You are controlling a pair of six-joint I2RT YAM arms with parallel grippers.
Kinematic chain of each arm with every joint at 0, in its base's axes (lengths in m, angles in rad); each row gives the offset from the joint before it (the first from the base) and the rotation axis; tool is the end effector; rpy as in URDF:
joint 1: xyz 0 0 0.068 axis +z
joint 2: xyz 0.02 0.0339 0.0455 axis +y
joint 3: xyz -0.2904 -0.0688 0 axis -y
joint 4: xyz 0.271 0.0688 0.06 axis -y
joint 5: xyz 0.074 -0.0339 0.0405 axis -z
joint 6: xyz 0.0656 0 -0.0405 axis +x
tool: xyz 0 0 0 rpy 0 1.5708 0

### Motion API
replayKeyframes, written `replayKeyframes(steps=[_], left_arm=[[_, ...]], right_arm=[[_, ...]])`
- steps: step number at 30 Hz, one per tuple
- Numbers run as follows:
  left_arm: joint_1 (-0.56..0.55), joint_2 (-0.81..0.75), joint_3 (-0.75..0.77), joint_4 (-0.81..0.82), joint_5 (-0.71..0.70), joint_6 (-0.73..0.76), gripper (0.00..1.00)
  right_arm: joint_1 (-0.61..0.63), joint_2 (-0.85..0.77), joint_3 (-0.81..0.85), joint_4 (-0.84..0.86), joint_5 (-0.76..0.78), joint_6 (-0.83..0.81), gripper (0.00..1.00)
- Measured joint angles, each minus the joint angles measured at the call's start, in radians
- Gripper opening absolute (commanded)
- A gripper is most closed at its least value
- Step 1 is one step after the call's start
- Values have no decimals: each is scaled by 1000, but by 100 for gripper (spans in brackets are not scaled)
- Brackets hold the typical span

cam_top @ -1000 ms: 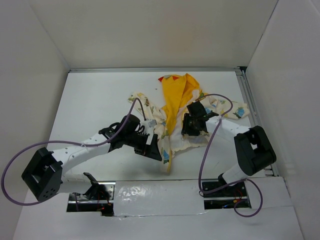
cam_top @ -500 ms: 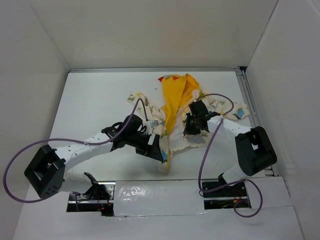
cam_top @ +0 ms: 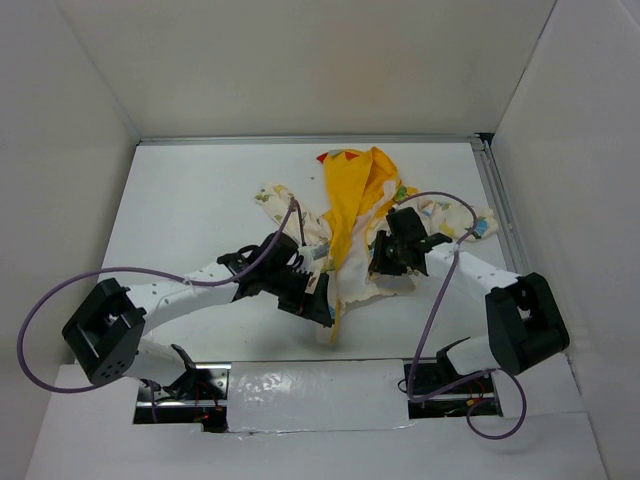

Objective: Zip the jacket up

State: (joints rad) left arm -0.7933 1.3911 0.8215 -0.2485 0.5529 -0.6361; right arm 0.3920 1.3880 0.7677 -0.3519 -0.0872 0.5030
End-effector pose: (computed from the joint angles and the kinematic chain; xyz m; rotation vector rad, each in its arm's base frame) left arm 0.1981 -0.2504 0.2088 0.5031 2.6123 -1.2513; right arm 0.2761 0.1203 0.1752 0.1094 2.6004 0.4498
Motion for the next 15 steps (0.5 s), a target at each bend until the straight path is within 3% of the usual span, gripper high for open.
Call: replayKeyframes(steps=[4,9,15], left_arm=[[-6,6,0,-2,-9,-1,99],[-12,6,0,-2,-18,-2,99],[-14,6,0,-2,-28,-5,99]], right_arm=[[0,0,-32,2,-12,-6,38],[1,0,-42,14,-32,-7,48],[1,0,-42,28,-39,-2,48]])
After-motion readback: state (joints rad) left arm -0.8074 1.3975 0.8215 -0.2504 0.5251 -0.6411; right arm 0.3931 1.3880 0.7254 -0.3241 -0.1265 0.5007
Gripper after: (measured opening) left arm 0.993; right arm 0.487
